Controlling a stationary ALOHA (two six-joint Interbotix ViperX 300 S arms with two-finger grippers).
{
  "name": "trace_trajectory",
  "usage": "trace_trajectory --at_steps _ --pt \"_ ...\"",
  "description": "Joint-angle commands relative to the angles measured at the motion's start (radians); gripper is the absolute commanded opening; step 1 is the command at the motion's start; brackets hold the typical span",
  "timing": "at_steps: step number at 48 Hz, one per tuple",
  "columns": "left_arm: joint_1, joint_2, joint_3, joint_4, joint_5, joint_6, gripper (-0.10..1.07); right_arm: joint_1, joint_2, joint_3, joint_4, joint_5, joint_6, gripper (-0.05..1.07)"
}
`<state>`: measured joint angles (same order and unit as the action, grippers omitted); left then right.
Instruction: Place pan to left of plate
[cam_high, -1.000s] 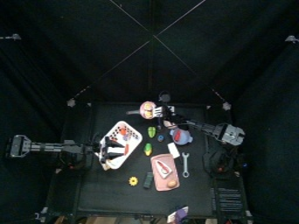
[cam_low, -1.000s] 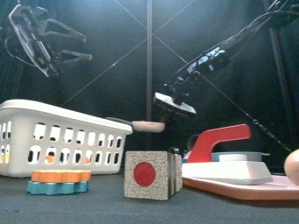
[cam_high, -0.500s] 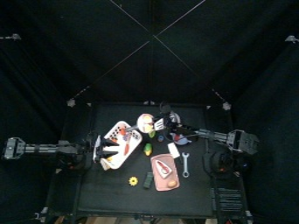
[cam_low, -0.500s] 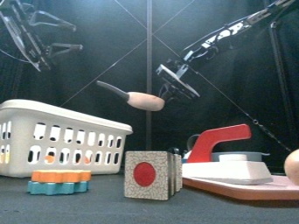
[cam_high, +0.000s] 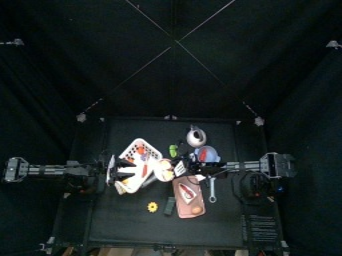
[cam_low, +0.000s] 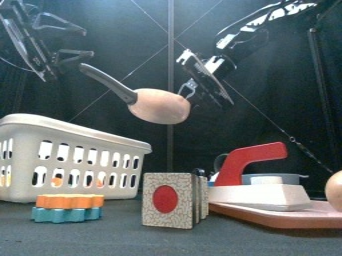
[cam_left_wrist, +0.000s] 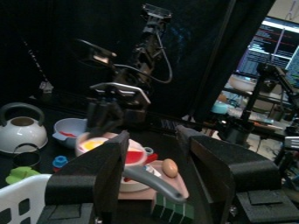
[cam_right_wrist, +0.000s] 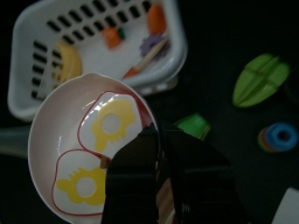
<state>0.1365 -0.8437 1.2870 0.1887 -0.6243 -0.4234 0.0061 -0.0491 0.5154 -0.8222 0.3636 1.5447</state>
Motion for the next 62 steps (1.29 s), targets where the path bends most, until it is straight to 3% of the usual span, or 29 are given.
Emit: trace_trajectory --at_steps 1,17,34,49,62 --pt "0.002 0.002 -0.012 -0.002 -0.006 0.002 0.85 0.034 0.015 -0.014 0.028 0.0 0.002 0.25" --pt "0.003 0.002 -0.011 -0.002 -0.005 0.002 0.85 0.051 0.166 -0.072 0.112 0.014 0.002 0.25" --pt "0.002 0.002 -0.008 -0.002 -0.005 0.002 0.85 0.072 0.282 -0.204 0.098 0.135 0.002 0.25" --pt "0.002 0.002 -0.008 -0.002 -0.005 0.002 0.85 0.083 0.35 -0.264 0.094 0.164 0.002 0.25" --pt "0.002 0.002 -0.008 -0.003 -0.005 0.0 0.85 0.109 0.385 -0.327 0.103 0.324 0.005 0.26"
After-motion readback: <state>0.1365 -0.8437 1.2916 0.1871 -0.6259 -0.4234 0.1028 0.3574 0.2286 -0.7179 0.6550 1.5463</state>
